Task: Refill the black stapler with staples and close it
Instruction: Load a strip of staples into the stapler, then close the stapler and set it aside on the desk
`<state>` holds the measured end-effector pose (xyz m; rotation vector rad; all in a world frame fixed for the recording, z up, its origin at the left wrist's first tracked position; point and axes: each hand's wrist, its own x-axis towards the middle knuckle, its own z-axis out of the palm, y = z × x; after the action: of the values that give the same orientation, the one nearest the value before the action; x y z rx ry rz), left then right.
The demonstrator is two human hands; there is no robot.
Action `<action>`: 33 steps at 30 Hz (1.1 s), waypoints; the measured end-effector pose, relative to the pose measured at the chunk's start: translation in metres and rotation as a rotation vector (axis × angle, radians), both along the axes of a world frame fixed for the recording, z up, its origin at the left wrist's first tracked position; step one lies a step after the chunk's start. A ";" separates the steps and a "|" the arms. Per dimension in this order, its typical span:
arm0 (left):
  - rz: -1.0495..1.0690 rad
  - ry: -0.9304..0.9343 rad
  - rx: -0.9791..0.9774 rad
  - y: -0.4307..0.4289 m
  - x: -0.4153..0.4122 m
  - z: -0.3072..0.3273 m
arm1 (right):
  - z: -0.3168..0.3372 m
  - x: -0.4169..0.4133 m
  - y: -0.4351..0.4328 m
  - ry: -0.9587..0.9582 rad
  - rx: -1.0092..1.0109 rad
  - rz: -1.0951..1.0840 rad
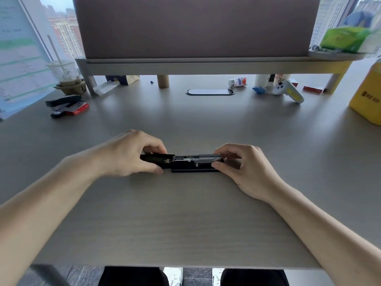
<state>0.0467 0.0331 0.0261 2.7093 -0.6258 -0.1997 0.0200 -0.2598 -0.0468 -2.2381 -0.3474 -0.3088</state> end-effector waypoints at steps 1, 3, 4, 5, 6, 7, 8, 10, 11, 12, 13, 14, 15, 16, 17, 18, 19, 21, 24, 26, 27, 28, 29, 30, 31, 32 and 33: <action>-0.027 -0.001 0.058 -0.003 0.001 0.007 | 0.000 0.000 0.000 -0.003 -0.003 0.002; -0.111 -0.051 0.233 -0.013 0.005 0.023 | -0.001 0.001 0.001 -0.016 -0.020 0.001; -0.152 -0.097 0.334 -0.020 0.006 0.031 | -0.001 0.001 0.001 -0.020 -0.026 -0.003; -0.173 -0.143 0.423 -0.028 0.007 0.038 | -0.002 0.001 0.001 -0.018 -0.028 -0.008; -0.173 -0.182 0.477 -0.036 0.006 0.045 | -0.002 0.001 0.001 -0.015 -0.026 -0.012; -0.158 -0.207 0.493 -0.043 0.007 0.050 | -0.001 0.001 0.000 -0.012 -0.024 -0.014; -0.139 -0.214 0.474 -0.049 0.008 0.055 | -0.002 0.001 0.000 -0.010 -0.023 -0.014; -0.121 -0.221 0.353 -0.057 0.008 0.062 | -0.002 0.001 0.000 -0.008 -0.022 -0.013; -0.119 -0.239 0.288 -0.059 0.008 0.064 | -0.002 0.002 0.000 -0.009 -0.023 -0.015; -0.118 -0.251 0.229 -0.062 0.007 0.064 | -0.002 0.002 0.000 -0.011 -0.024 -0.015; -0.119 -0.244 0.164 -0.064 0.005 0.061 | -0.002 0.002 0.001 -0.011 -0.022 -0.015; -0.119 -0.216 0.090 -0.067 0.004 0.056 | -0.002 0.002 0.001 -0.012 -0.019 -0.014; -0.113 -0.180 0.016 -0.070 0.004 0.049 | -0.001 0.002 0.001 -0.011 -0.015 -0.011; -0.106 -0.151 -0.043 -0.074 0.003 0.042 | -0.001 0.002 0.001 -0.012 -0.015 -0.009; -0.102 -0.129 -0.082 -0.077 0.004 0.033 | 0.000 0.001 0.000 -0.013 -0.016 -0.009; -0.105 -0.111 -0.104 -0.079 0.005 0.026 | 0.000 0.001 0.000 -0.016 -0.020 -0.013; -0.113 -0.099 -0.116 -0.081 0.007 0.018 | 0.001 0.001 0.000 -0.017 -0.024 -0.014; -0.123 -0.093 -0.122 -0.083 0.011 0.008 | 0.001 0.000 0.000 -0.014 -0.020 -0.010; -0.136 -0.081 -0.135 -0.083 0.012 0.002 | 0.000 -0.001 0.001 0.006 0.028 -0.011; -0.100 -0.029 -0.146 -0.085 0.012 0.000 | 0.001 0.000 0.002 0.026 0.053 -0.019; -0.052 0.022 -0.158 -0.088 0.012 -0.002 | 0.001 0.000 0.002 0.027 0.052 -0.017; 0.005 0.062 -0.168 -0.092 0.012 -0.005 | 0.000 0.000 0.003 0.026 0.050 -0.012; 0.062 0.072 -0.163 -0.098 0.013 -0.009 | 0.001 0.000 0.003 0.025 0.054 -0.009; 0.106 0.060 -0.145 -0.105 0.013 -0.012 | 0.001 0.000 0.003 0.027 0.063 -0.007; 0.138 0.047 -0.128 -0.111 0.013 -0.015 | 0.001 0.000 0.003 0.032 0.072 -0.004; 0.164 0.035 -0.123 -0.117 0.013 -0.017 | 0.002 0.000 0.003 0.035 0.080 -0.001; 0.186 0.026 -0.130 -0.121 0.013 -0.020 | 0.002 -0.001 0.003 0.035 0.084 0.000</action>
<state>0.0596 -0.0878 0.0062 2.6150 -0.3627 -0.1406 0.0190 -0.2566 -0.0447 -2.1582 -0.3102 -0.2790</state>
